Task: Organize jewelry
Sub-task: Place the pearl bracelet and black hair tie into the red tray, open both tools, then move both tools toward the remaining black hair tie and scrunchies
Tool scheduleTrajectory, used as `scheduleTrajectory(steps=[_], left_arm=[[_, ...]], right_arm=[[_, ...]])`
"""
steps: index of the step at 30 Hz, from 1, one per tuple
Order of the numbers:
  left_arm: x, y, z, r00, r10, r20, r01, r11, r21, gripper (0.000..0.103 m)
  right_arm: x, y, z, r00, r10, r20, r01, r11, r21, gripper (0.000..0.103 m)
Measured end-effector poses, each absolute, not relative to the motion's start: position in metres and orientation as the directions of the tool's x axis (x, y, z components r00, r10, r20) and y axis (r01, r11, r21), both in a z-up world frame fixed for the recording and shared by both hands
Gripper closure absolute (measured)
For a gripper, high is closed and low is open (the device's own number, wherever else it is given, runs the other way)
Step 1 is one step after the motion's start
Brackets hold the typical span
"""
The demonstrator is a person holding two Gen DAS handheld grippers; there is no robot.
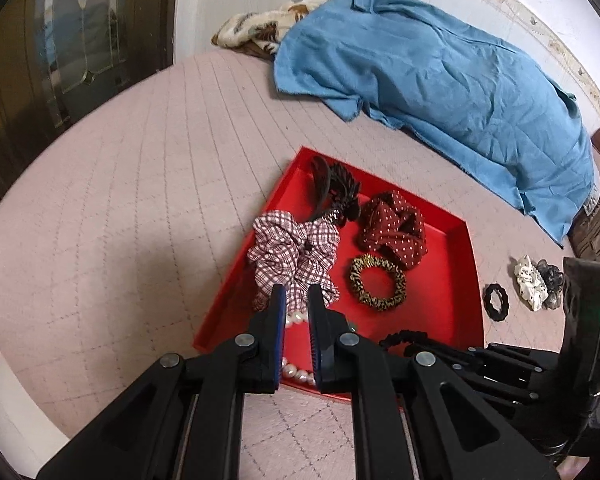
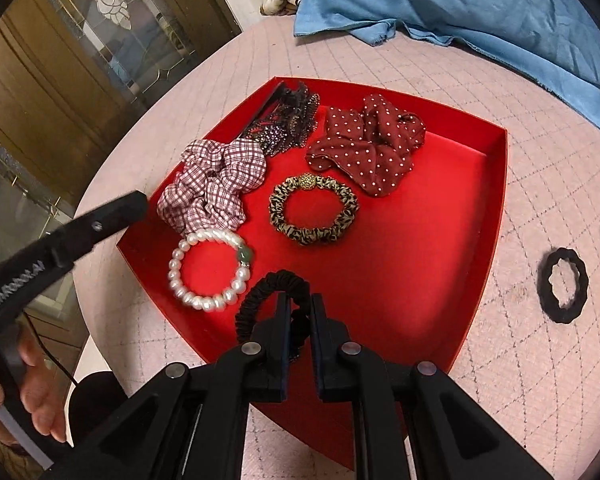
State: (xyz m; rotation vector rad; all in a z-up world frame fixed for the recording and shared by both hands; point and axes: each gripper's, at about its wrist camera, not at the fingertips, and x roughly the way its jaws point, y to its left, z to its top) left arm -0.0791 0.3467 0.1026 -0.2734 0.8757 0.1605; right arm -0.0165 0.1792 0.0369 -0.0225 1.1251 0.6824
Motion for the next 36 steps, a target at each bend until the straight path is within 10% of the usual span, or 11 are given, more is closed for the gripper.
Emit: scheduleTrajectory(steps=[4,36], left_arm=[[-0.089,0.344,0.115,0.65,0.085,-0.755,-0.273,0.954,-0.127,0.062],[-0.143,0.226,0.155,0.694,0.134,-0.708,-0.125,0.99,0.064,0.046]], right_arm=[[-0.02,0.178,0.046,0.27,0.502,-0.822,-0.52,0.794,0.314,0.074],[-0.08,0.041,0.093,0.492,0.415,-0.766,-0.364,0.897,0.252,0.053]])
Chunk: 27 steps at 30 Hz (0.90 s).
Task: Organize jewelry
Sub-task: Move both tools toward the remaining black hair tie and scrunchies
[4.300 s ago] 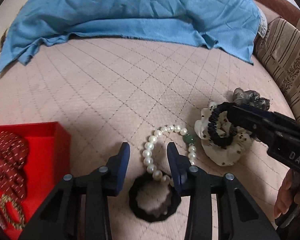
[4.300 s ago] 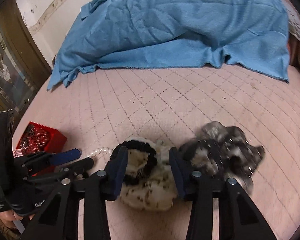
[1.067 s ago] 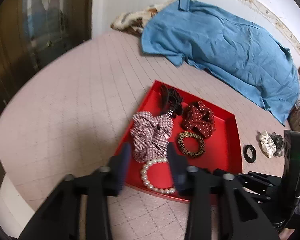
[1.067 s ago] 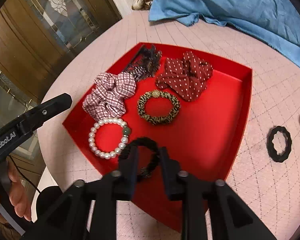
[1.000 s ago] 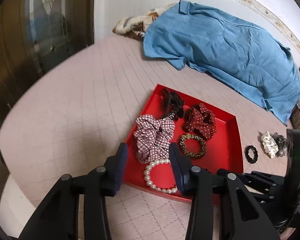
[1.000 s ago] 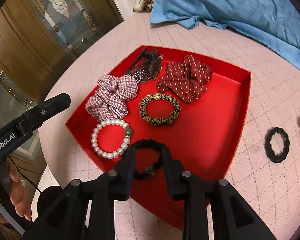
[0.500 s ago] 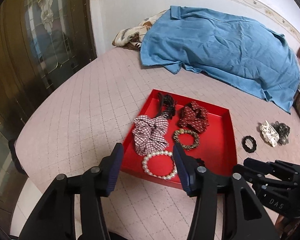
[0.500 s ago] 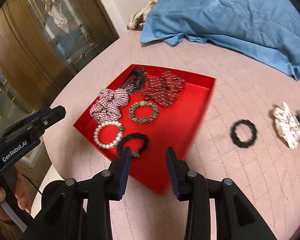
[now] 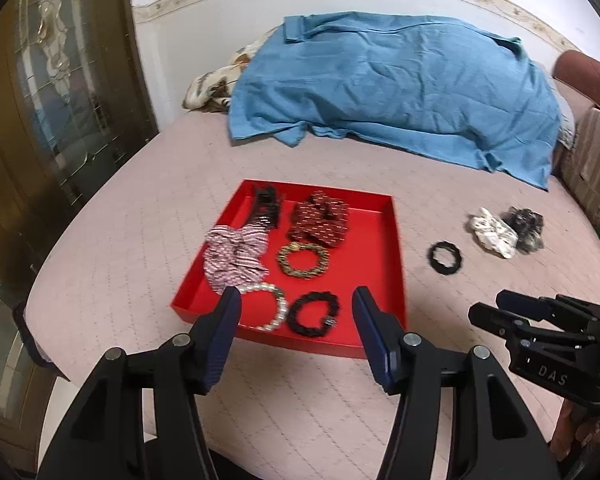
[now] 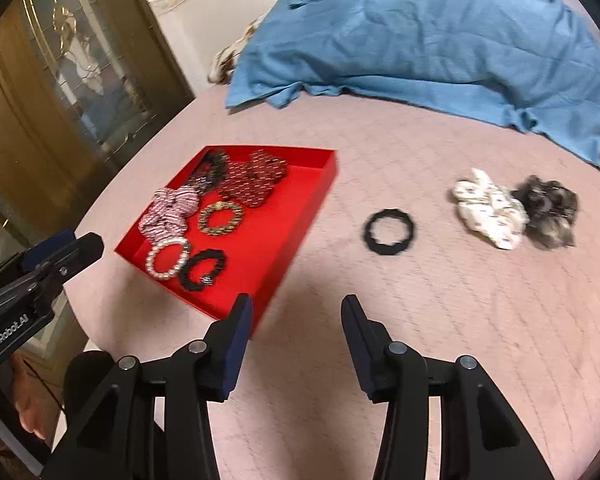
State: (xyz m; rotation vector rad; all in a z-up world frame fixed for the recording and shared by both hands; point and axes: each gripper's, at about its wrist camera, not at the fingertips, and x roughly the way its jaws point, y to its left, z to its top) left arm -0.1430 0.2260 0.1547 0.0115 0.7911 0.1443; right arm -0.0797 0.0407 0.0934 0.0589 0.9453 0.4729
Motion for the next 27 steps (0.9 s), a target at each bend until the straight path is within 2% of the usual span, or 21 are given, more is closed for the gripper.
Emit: scheduleTrajectory(steps=[6,27], left_arm=[[-0.15,0.203,0.155,0.699,0.115,-0.706,-0.08,0.993,0.082,0.044],[-0.147,0.151,0.141,0.662,0.094,-0.743,0.021,0.989,0.144,0.043]], right_arm=[[-0.092,0.009,0.096,0.534,0.364,-0.764,-0.309,0.924,0.224,0.046],[-0.093,-0.06,0.079,0.552,0.3,-0.778,-0.159,0.954,0.256,0.045]])
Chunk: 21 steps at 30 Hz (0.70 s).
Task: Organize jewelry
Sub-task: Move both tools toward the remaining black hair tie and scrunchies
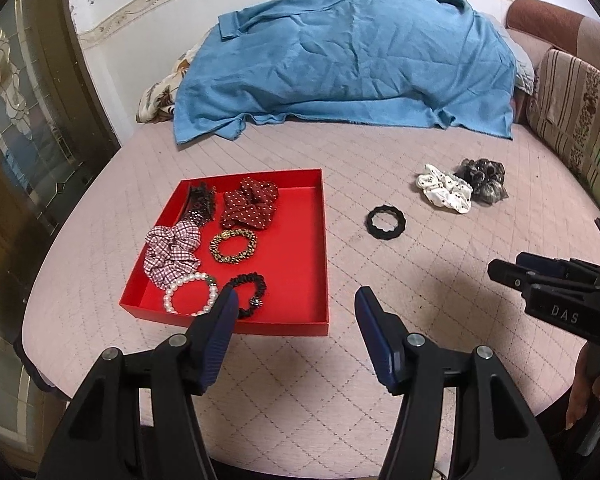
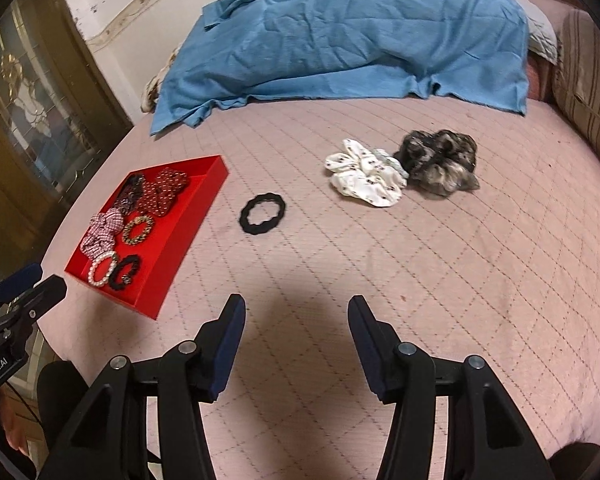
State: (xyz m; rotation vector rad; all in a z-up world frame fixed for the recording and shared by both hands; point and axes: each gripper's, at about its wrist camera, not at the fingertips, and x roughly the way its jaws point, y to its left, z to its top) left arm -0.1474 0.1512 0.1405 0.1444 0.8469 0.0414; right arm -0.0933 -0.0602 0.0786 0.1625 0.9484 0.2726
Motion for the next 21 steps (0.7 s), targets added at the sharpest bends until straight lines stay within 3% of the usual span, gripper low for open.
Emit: scheduleTrajectory(steps=[21], left_arm=[[-0.092,0.109,0.113,0.615,0.021,-0.789,0.116,0.986,0.116,0.043]], right_arm=[[-0.058,-0.136,0.047,0.536,0.248,-0.807,-0.001,0.956,0.293,0.045]])
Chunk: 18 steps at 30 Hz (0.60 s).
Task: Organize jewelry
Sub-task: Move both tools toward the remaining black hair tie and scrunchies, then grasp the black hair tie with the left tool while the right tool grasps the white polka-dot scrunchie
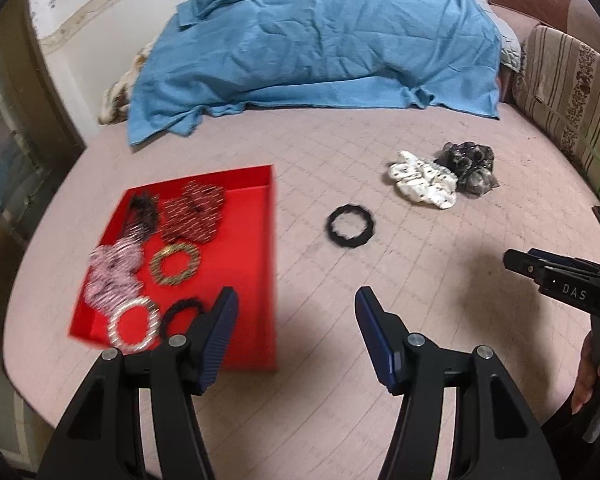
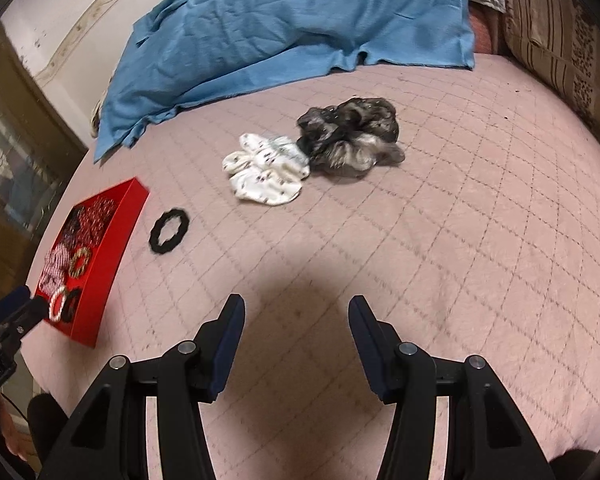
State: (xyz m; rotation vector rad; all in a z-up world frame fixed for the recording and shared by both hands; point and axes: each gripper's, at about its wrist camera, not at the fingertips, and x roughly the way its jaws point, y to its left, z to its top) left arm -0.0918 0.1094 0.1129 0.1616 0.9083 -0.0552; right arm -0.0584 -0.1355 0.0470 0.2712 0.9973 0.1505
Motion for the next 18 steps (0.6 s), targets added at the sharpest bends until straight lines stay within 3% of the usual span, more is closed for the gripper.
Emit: scheduleTrajectory(steps=[8,18], left_arm=[[-0.027,0.081,0.075,0.547,-0.087,-0.833,0.182,0.983,0.017,0.043],[0.031,0.086,0.035,0.462,-0.151,-0.874,0.149,0.985,-0.091,0.047]], right_arm=[[-0.01,-0.141,0.039,0.537,0.3,-0.788,0.005,0.933,0.359,0.045],[0.045,-0.14,0.027,0.539,0.347,-0.768,0.006,0.91,0.415,0.041]])
